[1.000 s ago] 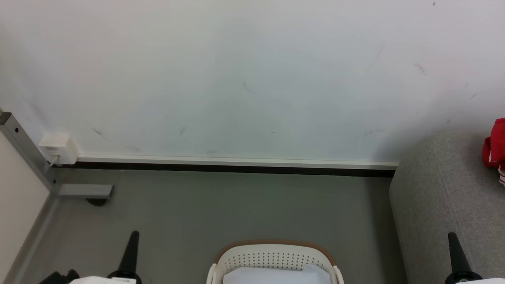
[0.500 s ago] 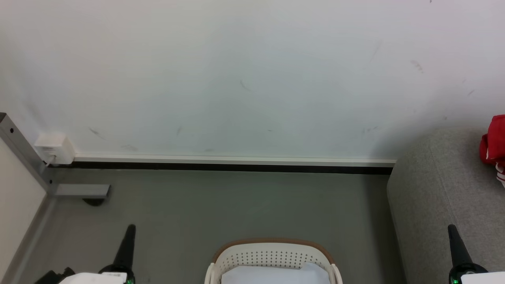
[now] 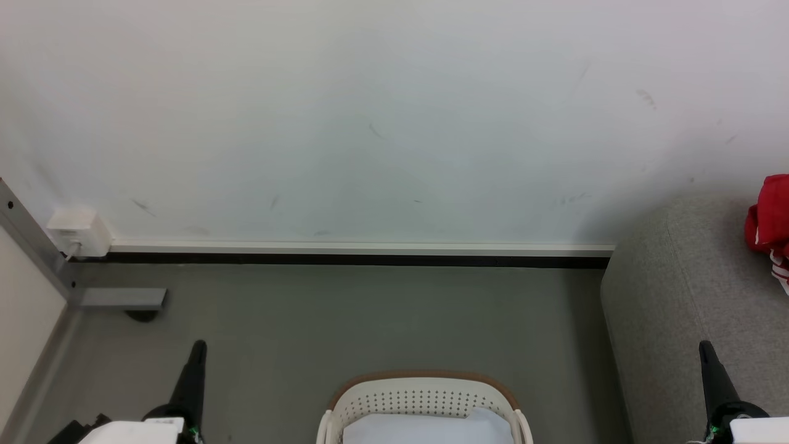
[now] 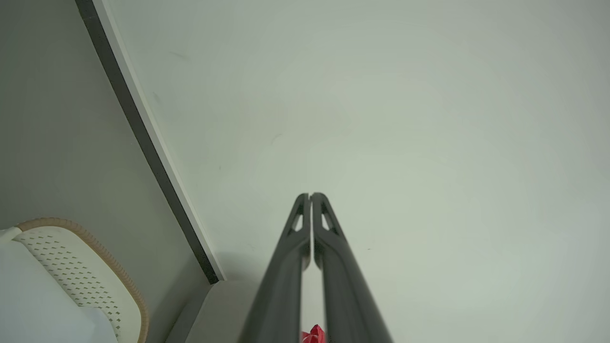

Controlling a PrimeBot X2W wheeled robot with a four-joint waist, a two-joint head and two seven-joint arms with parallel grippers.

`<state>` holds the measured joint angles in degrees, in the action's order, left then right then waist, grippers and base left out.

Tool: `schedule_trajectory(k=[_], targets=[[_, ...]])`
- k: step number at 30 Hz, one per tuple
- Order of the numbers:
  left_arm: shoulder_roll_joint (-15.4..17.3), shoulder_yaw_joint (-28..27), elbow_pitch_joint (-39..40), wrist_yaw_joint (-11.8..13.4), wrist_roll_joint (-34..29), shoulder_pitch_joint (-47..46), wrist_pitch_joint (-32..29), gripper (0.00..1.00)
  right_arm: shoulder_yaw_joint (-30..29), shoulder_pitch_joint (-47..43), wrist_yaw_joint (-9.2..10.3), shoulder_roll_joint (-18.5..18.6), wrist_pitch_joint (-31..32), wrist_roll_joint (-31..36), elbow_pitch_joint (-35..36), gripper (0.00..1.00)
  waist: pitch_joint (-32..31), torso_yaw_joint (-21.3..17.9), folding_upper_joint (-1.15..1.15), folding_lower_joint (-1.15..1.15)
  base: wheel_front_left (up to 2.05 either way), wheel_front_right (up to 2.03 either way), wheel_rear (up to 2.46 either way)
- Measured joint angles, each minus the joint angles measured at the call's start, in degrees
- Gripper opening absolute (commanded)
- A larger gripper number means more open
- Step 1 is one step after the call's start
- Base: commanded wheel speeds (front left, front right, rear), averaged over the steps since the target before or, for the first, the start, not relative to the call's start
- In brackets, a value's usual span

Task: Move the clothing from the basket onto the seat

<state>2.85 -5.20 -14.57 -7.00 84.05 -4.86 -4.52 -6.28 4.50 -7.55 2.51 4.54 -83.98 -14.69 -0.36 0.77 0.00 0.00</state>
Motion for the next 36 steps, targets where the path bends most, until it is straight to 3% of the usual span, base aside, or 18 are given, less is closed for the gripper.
schedule_trajectory(k=[20, 36], targets=[[-0.04, -1.31, 0.44, -0.3, 7.81, -1.16, -1.98, 0.0, -0.14, 1.32, 0.0, 0.14, 1.98, -8.1, 0.52, 0.0, 0.54, -0.77, 0.0, 0.0, 0.0, 0.0, 0.0], [-0.04, -1.34, 0.46, -0.37, 7.95, -1.2, -2.0, 0.0, -0.15, 1.38, 0.0, 0.16, 2.01, -8.39, 0.58, 0.0, 0.54, -0.78, 0.0, 0.0, 0.0, 0.0, 0.0]])
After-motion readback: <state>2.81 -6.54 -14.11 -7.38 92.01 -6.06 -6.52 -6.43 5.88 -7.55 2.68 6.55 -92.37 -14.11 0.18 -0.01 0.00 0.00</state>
